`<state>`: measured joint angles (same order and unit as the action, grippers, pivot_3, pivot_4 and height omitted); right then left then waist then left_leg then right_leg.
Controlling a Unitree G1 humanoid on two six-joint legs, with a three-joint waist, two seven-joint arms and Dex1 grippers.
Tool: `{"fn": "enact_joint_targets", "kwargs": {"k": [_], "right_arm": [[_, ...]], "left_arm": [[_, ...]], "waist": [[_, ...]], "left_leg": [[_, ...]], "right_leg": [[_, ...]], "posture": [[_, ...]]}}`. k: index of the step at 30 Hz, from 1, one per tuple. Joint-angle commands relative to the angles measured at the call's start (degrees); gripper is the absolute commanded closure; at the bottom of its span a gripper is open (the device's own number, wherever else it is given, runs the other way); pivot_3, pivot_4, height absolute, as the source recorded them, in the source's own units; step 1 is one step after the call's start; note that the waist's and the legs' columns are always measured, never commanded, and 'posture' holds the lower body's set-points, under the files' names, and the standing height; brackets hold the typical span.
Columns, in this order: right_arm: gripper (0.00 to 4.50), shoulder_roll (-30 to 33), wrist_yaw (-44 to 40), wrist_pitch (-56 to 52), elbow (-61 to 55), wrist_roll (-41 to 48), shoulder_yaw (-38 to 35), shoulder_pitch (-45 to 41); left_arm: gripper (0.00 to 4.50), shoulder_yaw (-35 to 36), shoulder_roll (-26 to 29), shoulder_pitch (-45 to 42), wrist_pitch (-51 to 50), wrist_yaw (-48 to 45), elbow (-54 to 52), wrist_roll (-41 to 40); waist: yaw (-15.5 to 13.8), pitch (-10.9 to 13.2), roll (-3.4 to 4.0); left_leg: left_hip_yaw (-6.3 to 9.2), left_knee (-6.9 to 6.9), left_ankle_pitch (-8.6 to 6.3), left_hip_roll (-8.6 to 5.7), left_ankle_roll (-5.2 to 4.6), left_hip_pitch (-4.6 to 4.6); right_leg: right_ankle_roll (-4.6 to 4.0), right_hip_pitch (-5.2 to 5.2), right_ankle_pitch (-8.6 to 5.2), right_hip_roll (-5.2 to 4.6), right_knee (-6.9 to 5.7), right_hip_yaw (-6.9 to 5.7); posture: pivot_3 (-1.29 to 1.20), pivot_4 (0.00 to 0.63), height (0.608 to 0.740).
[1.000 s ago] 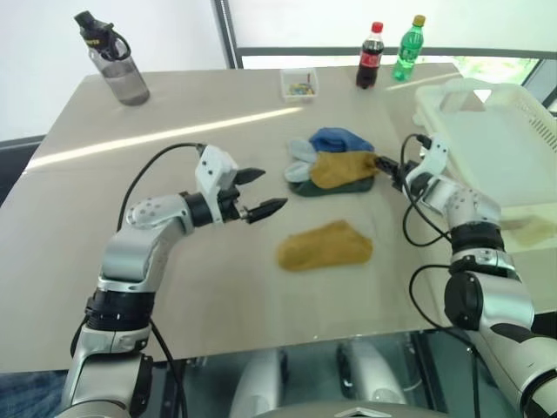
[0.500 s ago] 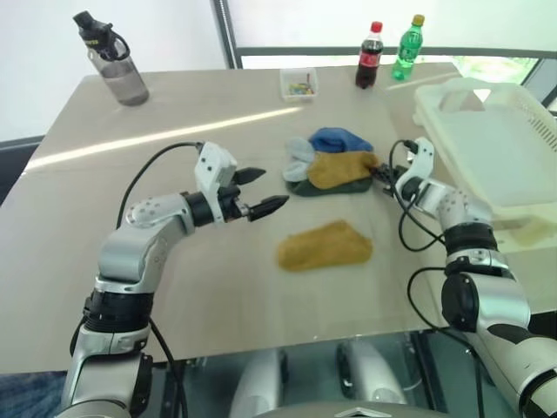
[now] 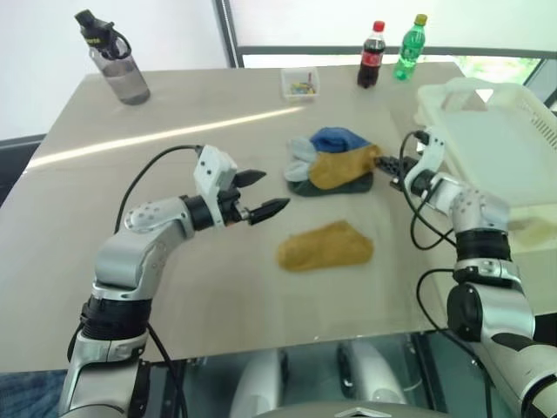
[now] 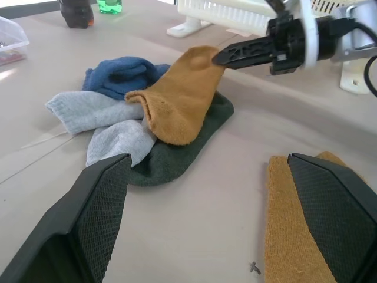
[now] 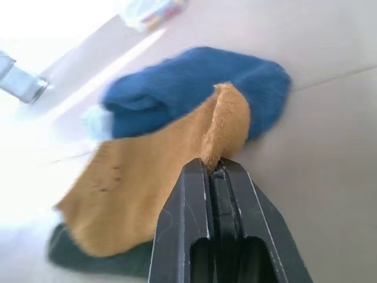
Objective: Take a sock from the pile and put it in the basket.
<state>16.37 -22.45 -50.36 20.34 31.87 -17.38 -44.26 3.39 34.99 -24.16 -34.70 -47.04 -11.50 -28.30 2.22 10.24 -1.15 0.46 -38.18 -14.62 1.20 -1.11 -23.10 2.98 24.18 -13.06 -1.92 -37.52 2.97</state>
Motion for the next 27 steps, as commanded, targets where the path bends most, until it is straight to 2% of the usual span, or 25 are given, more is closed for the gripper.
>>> {"fn": "enact_joint_targets", "kwargs": {"k": [1, 8, 16, 21, 27], "right_arm": [[4.37, 2.0, 0.8, -9.9, -14.2, 5.0, -0.4, 5.8], [4.37, 5.4, 4.2, -24.3, -30.7, 11.2, -3.8, 17.6], [4.37, 10.2, 5.4, -29.3, -35.7, 12.0, -8.3, 23.4], [4.37, 13.5, 4.6, -24.1, -34.2, 11.6, -11.1, 20.2], [4.37, 10.8, 3.7, -24.2, -38.9, 22.7, -15.8, 12.5]], "left_arm": [[0.00, 0.6, 0.5, -0.1, 0.5, -0.2, -1.8, -0.4], [0.00, -0.2, 0.5, -0.5, 1.1, -1.5, -0.4, -0.2], [0.00, -1.6, -0.2, -1.7, 2.5, -2.7, 1.7, 0.3], [0.00, -2.3, -0.7, -2.3, 3.4, -3.4, 2.9, 0.7], [0.00, -2.3, -0.6, -2.5, 3.9, -3.7, 3.4, 0.8]], "waist": [[-0.1, 0.0, 0.00], [0.0, 0.0, 0.00], [0.0, 0.0, -0.01], [0.2, 0.0, -0.02], [0.2, 0.0, -0.02]], "left_leg": [[0.00, 0.00, 0.00, 0.00, 0.00, 0.00], [-0.04, -0.02, 0.00, -0.11, 0.00, 0.02], [-0.14, -0.04, 0.00, -0.13, 0.00, 0.05], [-0.16, -0.05, 0.00, -0.15, 0.00, 0.05], [-0.16, -0.04, 0.00, -0.08, -0.01, 0.08]], "right_leg": [[0.00, 0.00, 0.00, -0.01, 0.00, -0.01], [0.01, -0.01, -0.01, -0.01, -0.02, 0.00], [0.02, -0.01, -0.02, 0.03, -0.02, 0.05], [0.03, -0.01, -0.02, 0.03, -0.01, 0.06], [0.02, -0.01, -0.02, 0.15, -0.02, 0.10]], "posture": [[0.00, 0.150, 0.740], [0.00, 0.150, 0.740], [0.00, 0.150, 0.740], [0.00, 0.150, 0.740], [0.00, 0.150, 0.740]]}}
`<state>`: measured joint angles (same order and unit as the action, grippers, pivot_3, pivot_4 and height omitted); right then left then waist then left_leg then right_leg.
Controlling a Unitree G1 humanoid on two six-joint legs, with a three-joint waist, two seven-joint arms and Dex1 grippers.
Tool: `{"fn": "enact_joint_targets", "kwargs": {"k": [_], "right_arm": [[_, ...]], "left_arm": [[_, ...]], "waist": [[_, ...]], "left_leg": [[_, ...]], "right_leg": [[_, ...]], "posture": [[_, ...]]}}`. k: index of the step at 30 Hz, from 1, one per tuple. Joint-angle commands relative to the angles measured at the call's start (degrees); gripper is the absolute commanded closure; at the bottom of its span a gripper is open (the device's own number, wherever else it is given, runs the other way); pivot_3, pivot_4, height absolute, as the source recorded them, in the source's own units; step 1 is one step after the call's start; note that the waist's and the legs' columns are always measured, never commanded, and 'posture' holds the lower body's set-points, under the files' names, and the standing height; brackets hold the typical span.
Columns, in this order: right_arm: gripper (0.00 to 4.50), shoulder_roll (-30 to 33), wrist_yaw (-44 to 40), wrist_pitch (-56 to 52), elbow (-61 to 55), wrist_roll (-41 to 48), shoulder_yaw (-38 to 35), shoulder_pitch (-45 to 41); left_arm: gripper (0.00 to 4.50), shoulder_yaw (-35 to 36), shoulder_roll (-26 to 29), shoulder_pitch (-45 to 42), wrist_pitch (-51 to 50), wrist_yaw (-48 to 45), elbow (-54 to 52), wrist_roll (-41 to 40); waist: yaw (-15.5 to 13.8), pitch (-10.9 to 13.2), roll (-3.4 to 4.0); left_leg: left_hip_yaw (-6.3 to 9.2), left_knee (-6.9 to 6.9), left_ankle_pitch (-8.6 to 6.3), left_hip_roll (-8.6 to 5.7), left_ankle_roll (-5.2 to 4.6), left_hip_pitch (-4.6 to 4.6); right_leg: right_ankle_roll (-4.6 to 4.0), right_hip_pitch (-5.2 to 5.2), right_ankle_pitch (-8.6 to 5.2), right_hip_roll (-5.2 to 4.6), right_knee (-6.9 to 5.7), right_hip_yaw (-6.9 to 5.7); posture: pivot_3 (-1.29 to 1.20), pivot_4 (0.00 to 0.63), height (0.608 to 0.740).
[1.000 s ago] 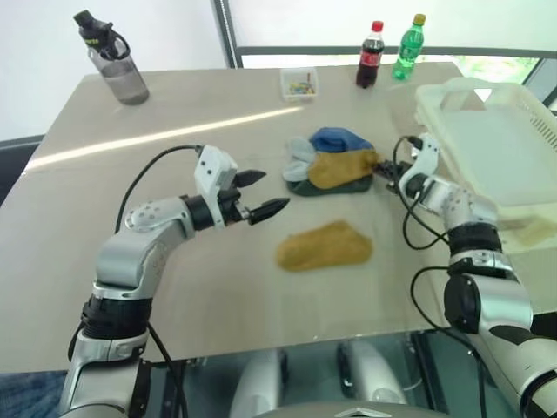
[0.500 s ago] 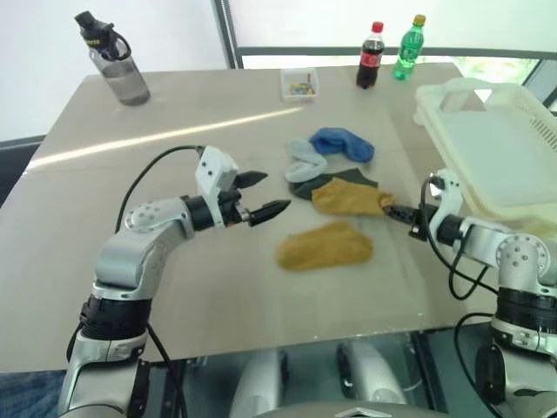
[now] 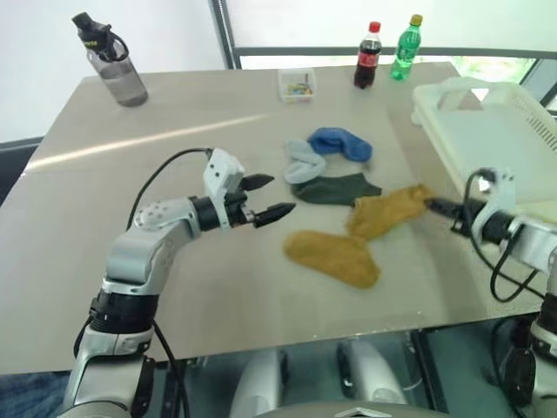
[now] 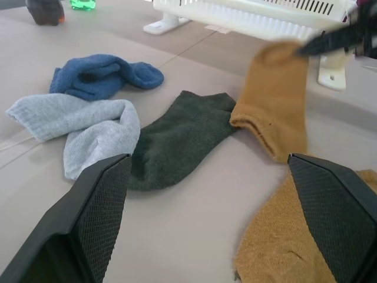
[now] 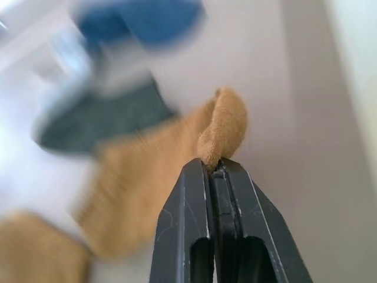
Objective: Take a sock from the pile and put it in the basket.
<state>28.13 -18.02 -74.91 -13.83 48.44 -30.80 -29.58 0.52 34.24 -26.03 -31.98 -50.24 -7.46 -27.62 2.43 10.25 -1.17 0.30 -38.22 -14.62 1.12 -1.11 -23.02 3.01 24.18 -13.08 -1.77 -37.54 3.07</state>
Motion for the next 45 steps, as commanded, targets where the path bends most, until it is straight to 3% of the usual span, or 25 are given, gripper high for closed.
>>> {"fn": "enact_joint_targets", "kwargs": {"k": [1, 4, 8, 14, 24, 27, 31, 37, 45], "right_arm": [[4.37, -1.6, -1.2, -1.8, -7.2, 9.2, -0.5, -2.0], [4.37, -4.4, -0.6, -6.1, -11.9, 13.3, 6.3, 0.8], [4.37, -7.7, 2.2, -6.3, -12.9, 11.1, 14.4, 5.3], [4.37, -10.6, 9.2, -4.5, -8.9, 3.4, 20.6, 5.6], [4.37, -20.3, 13.5, -1.3, -8.8, 1.6, 20.2, 3.7], [3.62, -21.0, 11.4, -3.0, -11.5, 4.7, 21.1, 3.8], [1.72, -18.7, 9.8, -4.1, -14.0, 7.6, 20.1, 4.5], [1.72, -6.8, 5.5, -0.8, -10.3, 5.8, 13.1, 6.9], [1.72, -1.9, 7.1, 2.2, -2.5, -1.1, 11.5, 9.4]], "left_arm": [[0.00, 0.5, 0.2, -0.5, 1.0, -0.5, -0.8, 0.1], [0.00, 0.6, 0.5, -0.3, 0.9, -0.6, -1.2, 0.1], [0.00, 0.8, 1.0, -0.2, 0.8, -0.8, -1.2, 0.2], [0.00, 0.8, 1.3, -0.5, 0.7, -1.3, -1.1, 0.3], [0.00, 0.1, 1.0, -0.9, 0.8, -1.7, -0.7, 0.5], [0.00, -0.2, 0.8, -1.5, 0.8, -2.0, -0.3, 0.5], [0.00, -0.6, 0.6, -1.8, 0.9, -2.5, 0.2, 0.5], [0.00, -1.5, 0.0, -1.1, -0.2, -3.1, -0.7, -0.2], [0.00, -6.5, 1.9, 2.0, -7.3, -4.7, -4.3, -0.1]], "waist": [[-0.1, 0.0, 0.00], [0.0, 0.0, -0.03], [-0.1, 0.0, -0.05], [-0.3, 0.0, -0.05], [-0.1, 0.0, -0.05], [-0.2, 0.0, -0.05], [-0.2, 0.0, -0.05], [-0.4, 0.0, -0.05], [0.0, 0.0, -0.04]], "left_leg": [[0.04, 0.01, 0.00, 0.03, 0.00, -0.02], [0.06, 0.02, 0.00, 0.05, 0.00, -0.06], [0.09, 0.02, 0.00, 0.07, 0.00, -0.08], [0.11, -0.15, 0.00, 0.03, 0.00, -0.46], [0.15, -0.16, 0.01, -0.03, 0.01, -0.70], [0.16, -0.16, 0.01, -0.04, 0.01, -0.71], [0.17, -0.17, 0.01, -0.05, 0.01, -0.73], [0.17, -0.18, 0.01, -0.11, 0.01, -0.73], [0.09, -0.17, 0.01, -0.10, 0.01, -0.69]], "right_leg": [[-0.01, 0.00, 0.00, 0.02, 0.01, -0.03], [-0.01, 0.01, 0.00, 0.01, 0.03, -0.06], [-0.01, 0.00, 0.00, -0.05, 0.07, -0.06], [0.01, 0.29, 0.02, -0.16, 0.07, -0.11], [0.00, 0.65, 0.02, -0.10, -0.15, -0.15], [0.00, 0.64, 0.02, -0.12, -0.15, -0.16], [0.00, 0.64, 0.02, -0.15, -0.12, -0.18], [0.00, 0.62, 0.02, -0.17, -0.13, -0.20], [0.00, 0.63, 0.02, -0.13, -0.18, -0.10]], "posture": [[0.00, 0.150, 0.740], [0.00, 0.150, 0.740], [0.00, 0.150, 0.740], [0.00, 0.150, 0.740], [0.00, 0.150, 0.740], [0.00, 0.150, 0.740], [0.00, 0.150, 0.740], [0.00, 0.150, 0.740], [0.00, 0.150, 0.740]]}}
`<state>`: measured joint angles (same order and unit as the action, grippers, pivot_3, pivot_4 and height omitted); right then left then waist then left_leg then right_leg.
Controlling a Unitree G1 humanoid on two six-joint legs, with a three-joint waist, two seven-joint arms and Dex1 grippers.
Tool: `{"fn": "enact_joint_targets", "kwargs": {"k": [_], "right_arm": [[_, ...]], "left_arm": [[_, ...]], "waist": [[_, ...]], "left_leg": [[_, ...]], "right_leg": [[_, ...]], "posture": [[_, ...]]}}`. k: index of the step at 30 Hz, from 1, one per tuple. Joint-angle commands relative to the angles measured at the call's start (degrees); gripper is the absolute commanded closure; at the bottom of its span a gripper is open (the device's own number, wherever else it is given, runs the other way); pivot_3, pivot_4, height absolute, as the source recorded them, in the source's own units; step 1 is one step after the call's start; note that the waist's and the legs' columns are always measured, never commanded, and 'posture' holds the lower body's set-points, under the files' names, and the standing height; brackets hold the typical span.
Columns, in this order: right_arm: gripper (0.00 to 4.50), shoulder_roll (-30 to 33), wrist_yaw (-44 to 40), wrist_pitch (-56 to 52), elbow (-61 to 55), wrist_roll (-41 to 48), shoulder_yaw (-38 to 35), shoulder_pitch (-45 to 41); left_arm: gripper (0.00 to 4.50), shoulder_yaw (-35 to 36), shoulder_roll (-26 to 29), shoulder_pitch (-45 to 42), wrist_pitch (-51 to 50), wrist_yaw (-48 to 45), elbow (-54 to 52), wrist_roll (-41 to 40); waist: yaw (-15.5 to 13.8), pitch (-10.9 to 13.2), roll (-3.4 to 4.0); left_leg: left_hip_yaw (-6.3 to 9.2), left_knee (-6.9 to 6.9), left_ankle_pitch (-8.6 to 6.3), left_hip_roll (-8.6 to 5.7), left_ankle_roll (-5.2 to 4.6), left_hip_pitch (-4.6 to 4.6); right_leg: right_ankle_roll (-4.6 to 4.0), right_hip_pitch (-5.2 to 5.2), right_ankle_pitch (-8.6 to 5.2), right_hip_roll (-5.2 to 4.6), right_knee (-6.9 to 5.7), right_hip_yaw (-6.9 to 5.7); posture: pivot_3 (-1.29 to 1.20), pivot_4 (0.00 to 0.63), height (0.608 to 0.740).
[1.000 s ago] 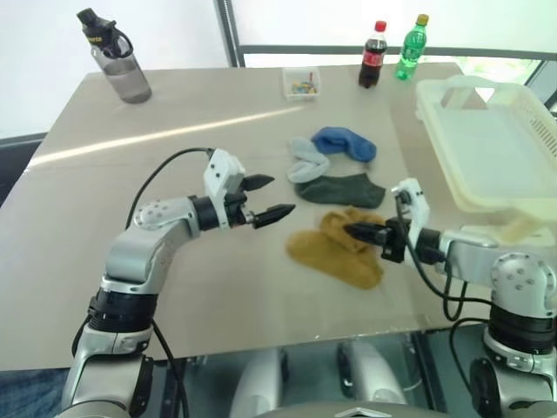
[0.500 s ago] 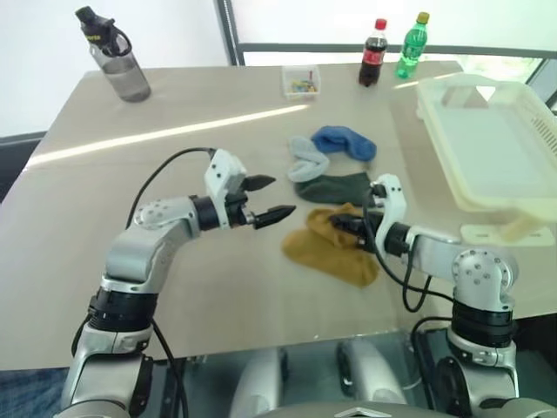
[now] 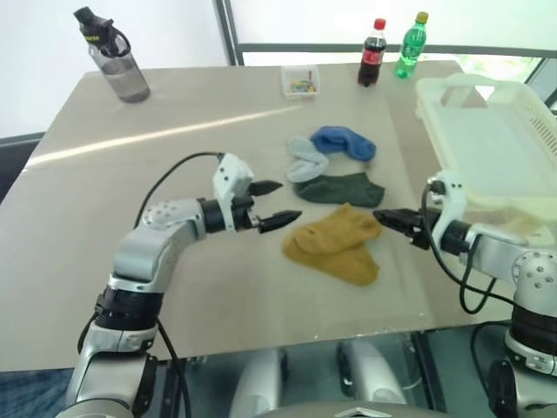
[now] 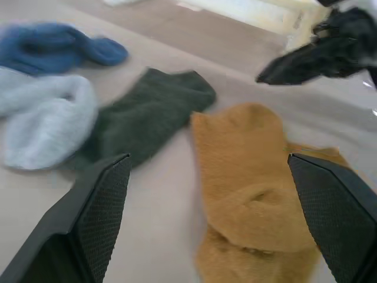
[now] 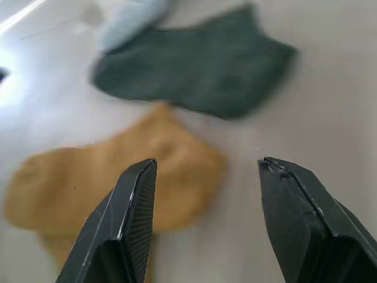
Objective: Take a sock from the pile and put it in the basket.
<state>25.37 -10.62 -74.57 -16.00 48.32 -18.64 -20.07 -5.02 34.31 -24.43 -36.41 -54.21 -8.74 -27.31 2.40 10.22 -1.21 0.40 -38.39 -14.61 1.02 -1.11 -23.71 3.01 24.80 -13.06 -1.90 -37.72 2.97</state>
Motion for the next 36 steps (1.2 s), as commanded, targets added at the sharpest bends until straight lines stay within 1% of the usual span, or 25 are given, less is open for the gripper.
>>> {"fn": "enact_joint_targets", "kwargs": {"k": [1, 2, 4, 9, 11, 14, 17, 20, 22, 27, 30, 36], "right_arm": [[1.72, 0.8, -0.5, 2.2, -0.1, -1.4, -0.2, 0.0], [1.72, 0.5, -0.6, 2.4, 0.1, -1.7, 0.0, 0.1], [1.72, -0.1, -0.7, 2.8, 0.2, -2.2, 0.6, 0.4], [1.72, -0.7, -0.8, 3.4, -0.3, -3.3, 1.5, 1.1], [1.72, -0.9, -0.7, 3.6, -0.5, -3.5, 1.7, 1.2], [1.72, -1.0, -0.9, 4.3, -0.7, -3.9, 2.3, 1.8], [1.72, -1.4, -0.8, 4.7, -1.3, -4.2, 2.8, 2.4], [1.72, -1.6, -0.9, 5.2, -1.6, -4.8, 3.5, 2.8], [1.72, -1.6, -1.1, 5.7, -1.7, -5.3, 4.1, 3.1], [1.72, -2.1, -1.2, 6.0, -1.7, -5.6, 4.9, 2.9], [1.72, -2.9, -1.1, 5.4, -1.5, -5.2, 5.0, 2.8], [1.72, -9.2, 1.1, 0.3, -0.7, 1.1, -1.4, 0.7]], "left_arm": [[0.00, -1.6, 2.7, 1.1, -6.0, -1.0, -3.6, -1.3], [0.00, -1.9, 3.1, 1.7, -8.4, -0.9, -4.2, -2.1], [0.00, -0.5, 2.1, 2.2, -13.6, 1.3, -5.0, -4.9], [0.00, 6.0, -4.7, 1.1, -29.2, 10.0, -7.9, -14.9], [0.00, 8.5, -7.5, 0.9, -33.8, 13.9, -8.7, -17.5], [0.00, 13.3, -12.7, -0.3, -39.0, 20.5, -7.5, -20.5], [0.00, 20.2, -18.3, -2.0, -44.5, 26.6, -6.4, -24.1], [0.00, 25.3, -22.3, -2.8, -49.6, 31.4, -6.3, -26.4], [0.00, 27.2, -24.3, -2.9, -51.9, 33.8, -6.4, -26.9], [0.00, 29.7, -26.8, -3.4, -54.8, 36.9, -6.3, -26.7], [0.00, 30.1, -27.3, -2.7, -56.0, 37.7, -6.8, -26.9], [0.00, 30.1, -27.3, -2.0, -56.1, 38.6, -7.0, -27.9]], "waist": [[0.0, 0.0, 0.00], [0.1, 0.0, 0.01], [0.0, 0.0, 0.02], [-0.2, 0.0, 0.00], [-0.2, 0.0, 0.00], [-0.2, 0.0, -0.02], [-0.2, 0.0, -0.02], [-0.2, 0.0, -0.02], [-0.2, -0.1, -0.03], [-0.2, -0.1, -0.05], [-0.1, -0.1, -0.05], [-0.1, -0.1, -0.06]], "left_leg": [[0.00, 0.00, 0.00, 0.00, 0.00, 0.00], [0.01, 0.00, 0.00, 0.00, 0.00, 0.00], [0.03, -0.01, 0.00, 0.03, 0.00, 0.03], [0.07, -0.12, 0.00, 0.04, 0.00, -0.02], [0.08, -0.12, 0.00, 0.03, 0.00, -0.01], [0.08, -0.12, 0.00, 0.02, 0.00, 0.01], [0.10, -0.19, 0.00, 0.00, 0.00, 0.01], [0.11, -0.19, 0.00, 0.00, 0.00, 0.03], [0.10, -0.19, 0.00, -0.01, 0.00, 0.03], [0.09, -0.19, 0.01, -0.02, 0.01, 0.06], [0.09, -0.19, 0.01, -0.02, 0.01, 0.08], [0.09, -0.19, 0.01, -0.01, 0.02, 0.09]], "right_leg": [[0.00, 0.00, 0.00, 0.00, 0.00, 0.00], [0.00, 0.01, 0.00, 0.01, -0.02, 0.00], [0.00, 0.00, 0.00, 0.05, -0.05, 0.01], [0.01, -0.03, 0.00, 0.01, -0.04, -0.04], [0.01, -0.04, 0.00, 0.00, -0.04, -0.04], [0.01, -0.04, 0.00, 0.01, -0.09, -0.04], [0.01, -0.06, 0.00, 0.01, -0.14, -0.06], [0.01, -0.07, 0.00, 0.01, -0.15, -0.07], [0.01, -0.06, 0.00, 0.01, -0.14, -0.05], [0.00, -0.07, 0.01, 0.01, -0.16, -0.03], [0.00, -0.08, 0.00, 0.02, -0.18, -0.03], [-0.01, -0.08, 0.01, 0.03, -0.19, -0.01]], "posture": [[0.00, 0.150, 0.740], [0.00, 0.150, 0.740], [0.00, 0.150, 0.740], [0.00, 0.150, 0.740], [0.00, 0.150, 0.740], [0.00, 0.150, 0.740], [0.00, 0.150, 0.740], [0.00, 0.150, 0.740], [0.00, 0.150, 0.740], [0.00, 0.150, 0.740], [0.00, 0.150, 0.740], [0.00, 0.150, 0.740]]}}
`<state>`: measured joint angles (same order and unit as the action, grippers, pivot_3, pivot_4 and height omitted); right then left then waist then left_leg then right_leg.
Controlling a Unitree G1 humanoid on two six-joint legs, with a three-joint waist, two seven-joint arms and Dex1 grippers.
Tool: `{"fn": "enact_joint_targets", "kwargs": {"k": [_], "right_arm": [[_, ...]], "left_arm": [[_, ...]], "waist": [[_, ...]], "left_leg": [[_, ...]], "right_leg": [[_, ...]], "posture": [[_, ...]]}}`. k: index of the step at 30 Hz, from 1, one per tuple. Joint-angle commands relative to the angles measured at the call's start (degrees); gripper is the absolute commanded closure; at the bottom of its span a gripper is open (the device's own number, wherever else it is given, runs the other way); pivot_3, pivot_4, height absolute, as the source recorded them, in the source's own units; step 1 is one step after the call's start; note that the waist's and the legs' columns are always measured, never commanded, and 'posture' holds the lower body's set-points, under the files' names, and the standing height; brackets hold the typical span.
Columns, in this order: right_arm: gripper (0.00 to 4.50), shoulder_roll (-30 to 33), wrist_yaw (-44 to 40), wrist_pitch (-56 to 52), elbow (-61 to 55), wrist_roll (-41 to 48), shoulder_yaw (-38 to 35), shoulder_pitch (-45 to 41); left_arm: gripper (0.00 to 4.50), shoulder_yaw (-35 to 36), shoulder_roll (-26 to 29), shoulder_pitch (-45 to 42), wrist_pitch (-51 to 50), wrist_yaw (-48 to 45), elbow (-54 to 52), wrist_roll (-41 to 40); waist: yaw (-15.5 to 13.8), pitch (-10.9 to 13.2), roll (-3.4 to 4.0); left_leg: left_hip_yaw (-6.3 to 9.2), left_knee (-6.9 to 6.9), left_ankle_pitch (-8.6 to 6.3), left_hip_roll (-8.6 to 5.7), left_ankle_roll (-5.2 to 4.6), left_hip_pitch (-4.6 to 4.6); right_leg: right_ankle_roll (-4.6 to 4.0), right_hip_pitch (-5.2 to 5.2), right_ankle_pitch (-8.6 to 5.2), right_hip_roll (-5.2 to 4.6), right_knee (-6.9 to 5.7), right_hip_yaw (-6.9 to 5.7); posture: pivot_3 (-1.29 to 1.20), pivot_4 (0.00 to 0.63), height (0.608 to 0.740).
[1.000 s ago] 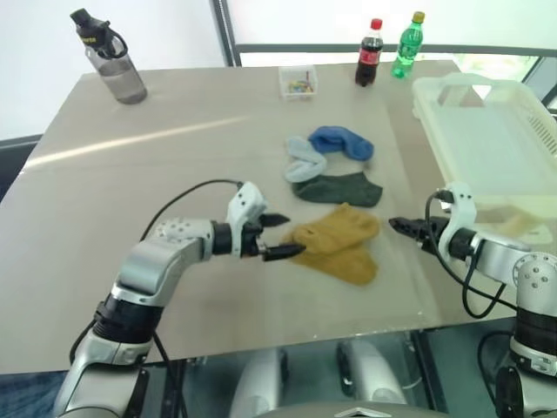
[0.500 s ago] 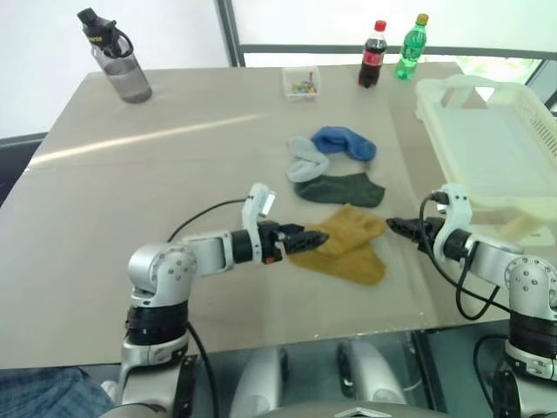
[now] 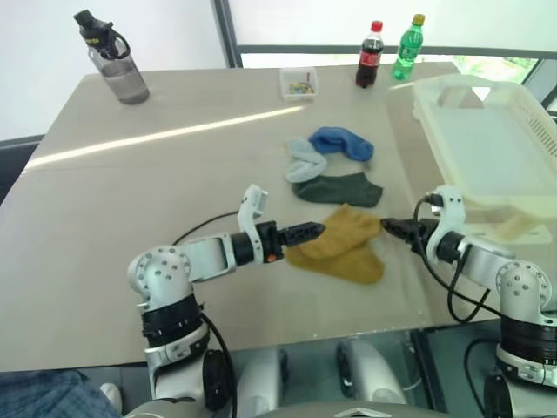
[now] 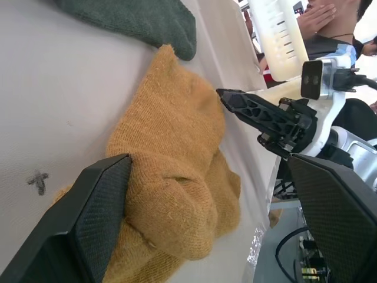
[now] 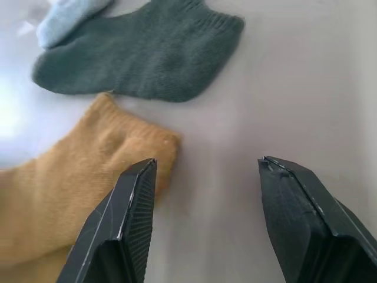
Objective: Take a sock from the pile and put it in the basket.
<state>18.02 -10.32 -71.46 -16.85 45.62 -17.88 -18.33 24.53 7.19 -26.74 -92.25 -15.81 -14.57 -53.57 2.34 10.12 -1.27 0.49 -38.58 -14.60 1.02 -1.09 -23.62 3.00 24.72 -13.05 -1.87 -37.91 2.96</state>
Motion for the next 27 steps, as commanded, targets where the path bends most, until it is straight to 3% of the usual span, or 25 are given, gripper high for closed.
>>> {"fn": "enact_joint_targets", "kwargs": {"k": [1, 5, 8, 11, 14, 15, 16, 18, 27], "right_arm": [[1.72, -2.6, 1.1, -3.6, 0.3, 4.6, -3.0, -1.3], [1.72, -3.5, 2.0, -7.4, 0.4, 6.3, -3.8, -1.9], [1.64, -3.9, 2.8, -7.4, 1.0, 5.5, -3.4, -1.9], [2.30, -4.1, 3.3, -6.7, 1.5, 5.2, -4.0, -2.8], [3.59, -3.7, 3.4, -6.5, 1.6, 5.1, -4.1, -2.9], [4.23, -3.7, 3.5, -6.4, 1.7, 5.1, -4.1, -2.9], [4.48, -3.6, 3.5, -6.3, 1.7, 5.0, -4.1, -2.9], [4.50, -3.6, 3.6, -6.0, 1.8, 4.8, -4.1, -2.9], [4.50, -3.8, 3.3, -5.6, -0.2, 5.6, -4.0, -2.2]], "left_arm": [[0.00, 0.6, -0.2, 0.5, -0.3, 0.3, -1.2, -1.7], [0.00, 0.3, -0.6, 0.8, -0.3, 0.4, -1.2, -1.6], [0.74, 0.3, -0.8, 0.8, -0.1, 0.5, -1.0, -1.5], [1.77, 0.0, -0.5, 1.0, 0.5, 0.3, -0.7, -1.2], [2.94, -0.4, -0.4, 1.5, 0.6, 0.2, -0.9, -1.1], [3.57, -0.4, -0.4, 1.6, 0.6, 0.2, -0.9, -1.2], [3.82, -0.5, -0.4, 1.7, 0.6, 0.2, -0.9, -1.2], [4.41, -0.6, -0.3, 1.9, 0.7, 0.2, -0.8, -1.1], [4.41, -1.3, 0.6, 2.2, 2.8, -1.7, -1.7, -2.1]], "waist": [[-0.1, 0.0, 0.00], [-0.2, 0.0, 0.00], [-0.2, 0.0, 0.01], [-0.2, 0.0, 0.01], [-0.1, 0.0, 0.01], [-0.1, 0.0, 0.01], [-0.1, 0.0, 0.01], [-0.1, 0.0, 0.01], [-0.1, 0.0, 0.01]], "left_leg": [[0.00, 0.00, 0.00, 0.00, 0.00, 0.00], [0.00, 0.00, 0.00, -0.03, 0.00, -0.03], [0.00, 0.00, 0.00, -0.04, 0.00, -0.04], [0.00, 0.00, 0.00, -0.04, 0.00, -0.02], [-0.02, 0.00, 0.00, -0.04, 0.00, -0.03], [-0.01, 0.00, 0.00, -0.04, 0.00, -0.04], [-0.01, 0.00, 0.00, -0.04, 0.00, -0.04], [-0.01, 0.00, 0.00, -0.05, 0.00, -0.05], [-0.01, 0.00, 0.00, -0.05, 0.00, -0.05]], "right_leg": [[0.00, 0.00, 0.00, 0.00, 0.00, 0.00], [0.00, 0.00, 0.00, -0.04, 0.03, -0.01], [0.00, 0.00, 0.00, -0.05, 0.04, -0.02], [0.00, 0.00, 0.00, -0.04, 0.03, -0.02], [0.00, 0.01, 0.00, -0.04, 0.03, -0.01], [0.00, 0.01, 0.00, -0.04, 0.03, -0.02], [0.00, 0.01, 0.00, -0.04, 0.03, -0.02], [0.00, 0.01, 0.00, -0.05, 0.04, -0.01], [0.00, 0.01, 0.00, -0.05, 0.04, -0.02]], "posture": [[0.00, 0.150, 0.740], [0.00, 0.150, 0.740], [0.00, 0.150, 0.740], [0.00, 0.150, 0.740], [0.00, 0.150, 0.740], [0.00, 0.150, 0.740], [0.00, 0.150, 0.740], [0.00, 0.150, 0.740], [0.00, 0.150, 0.740]]}}
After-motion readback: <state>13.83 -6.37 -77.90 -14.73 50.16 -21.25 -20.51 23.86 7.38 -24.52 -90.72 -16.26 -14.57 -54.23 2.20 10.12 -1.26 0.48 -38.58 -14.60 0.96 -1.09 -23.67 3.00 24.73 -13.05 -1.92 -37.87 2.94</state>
